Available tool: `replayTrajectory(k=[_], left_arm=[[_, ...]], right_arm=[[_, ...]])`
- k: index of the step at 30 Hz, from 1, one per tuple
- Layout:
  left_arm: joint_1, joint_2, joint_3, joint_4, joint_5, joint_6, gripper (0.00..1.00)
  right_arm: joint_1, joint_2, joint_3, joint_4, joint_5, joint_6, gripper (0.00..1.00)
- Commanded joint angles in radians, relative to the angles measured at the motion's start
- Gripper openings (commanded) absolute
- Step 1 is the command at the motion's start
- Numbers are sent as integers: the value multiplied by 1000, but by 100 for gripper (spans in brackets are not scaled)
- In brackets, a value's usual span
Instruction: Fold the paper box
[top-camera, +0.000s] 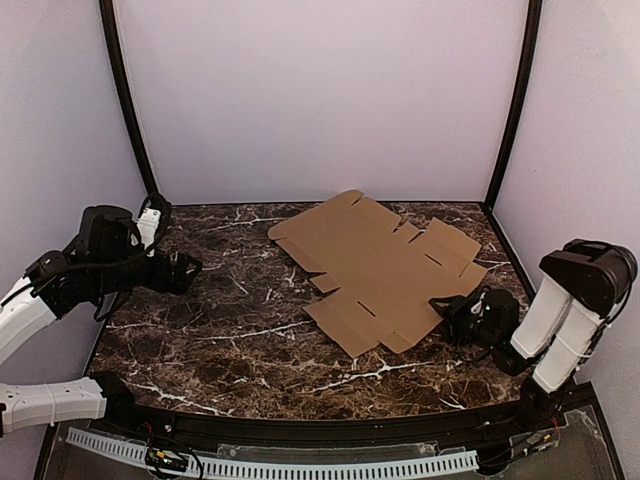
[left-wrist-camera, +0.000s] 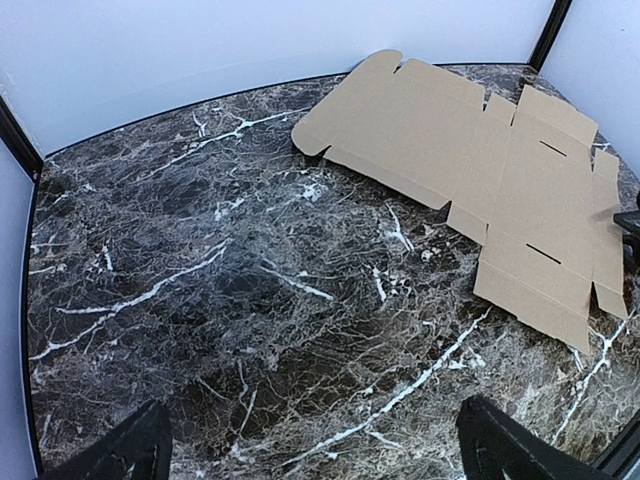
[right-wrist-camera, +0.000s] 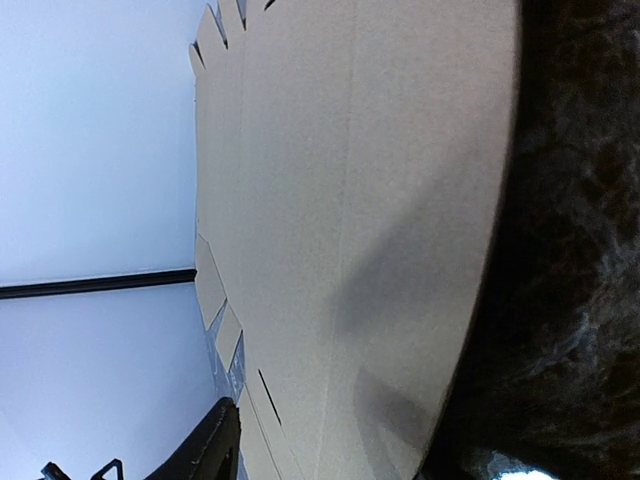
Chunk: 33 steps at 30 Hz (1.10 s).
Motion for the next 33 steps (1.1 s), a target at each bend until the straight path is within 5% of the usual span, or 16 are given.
replayTrajectory(k=[1,11,23,33], left_arm=[[-4,5,-15,-28,-17,-4,100],[-4,3,-13,-33,-25,-7,100],[-4,-13,-12,-36,-39,-11,100],[-4,-64,-10,-48,-63,-16,100]], right_arm=[[-5,9,-60,15,-7,-14,44],[-4,-113,-36,-138,-7,-69,0],[23,-516,150,-743,5,-260,0],[75,-466,371,-965,-171,-345,0]])
